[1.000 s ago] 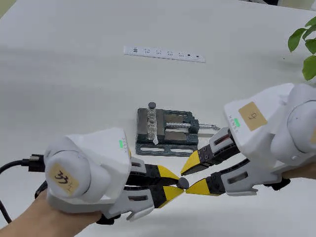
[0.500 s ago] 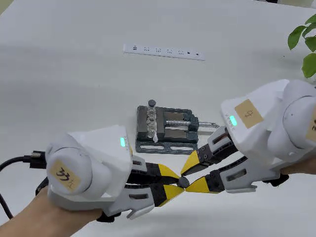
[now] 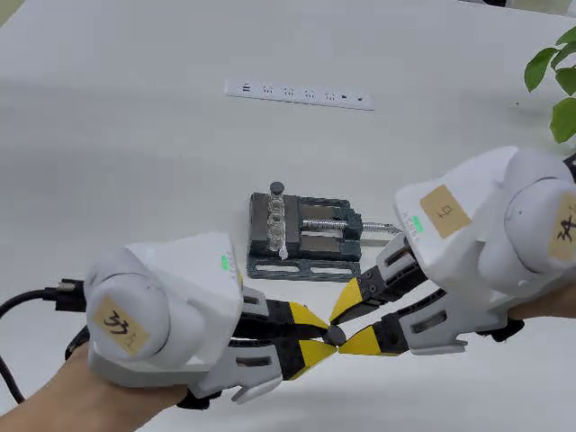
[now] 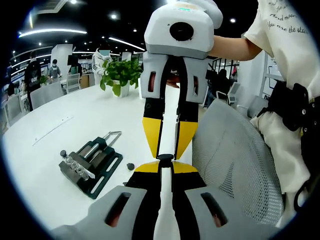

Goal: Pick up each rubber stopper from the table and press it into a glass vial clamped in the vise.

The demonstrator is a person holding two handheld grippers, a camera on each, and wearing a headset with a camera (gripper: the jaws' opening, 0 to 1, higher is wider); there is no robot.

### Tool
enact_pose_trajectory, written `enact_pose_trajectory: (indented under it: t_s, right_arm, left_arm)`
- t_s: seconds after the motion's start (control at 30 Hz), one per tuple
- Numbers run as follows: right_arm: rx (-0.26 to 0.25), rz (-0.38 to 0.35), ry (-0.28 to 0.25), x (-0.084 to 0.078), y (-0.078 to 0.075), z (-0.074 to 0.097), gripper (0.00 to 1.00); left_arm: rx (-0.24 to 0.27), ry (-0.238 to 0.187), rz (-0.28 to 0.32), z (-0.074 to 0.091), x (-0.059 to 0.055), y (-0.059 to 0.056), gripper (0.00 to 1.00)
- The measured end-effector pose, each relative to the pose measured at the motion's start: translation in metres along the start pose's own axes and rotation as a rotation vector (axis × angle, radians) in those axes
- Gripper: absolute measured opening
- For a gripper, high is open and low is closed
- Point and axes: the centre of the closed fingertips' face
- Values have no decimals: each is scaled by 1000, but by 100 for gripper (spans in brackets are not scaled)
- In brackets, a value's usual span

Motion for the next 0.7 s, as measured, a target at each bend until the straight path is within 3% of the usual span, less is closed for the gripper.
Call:
enact_pose_trajectory:
  t_s: [0.7]
  right_arm:
    - [28,-18,16,-5,-3,2,7]
  left_arm:
    - [-1,8,-48,-4,0,1,2]
Point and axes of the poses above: the centre of the closed fingertips' face, and the gripper's own axes: z roughly backward along the fingers, y roughly to its left, x roughly out of its top, and after that the axes turned 13 degrees about -z, right-handed
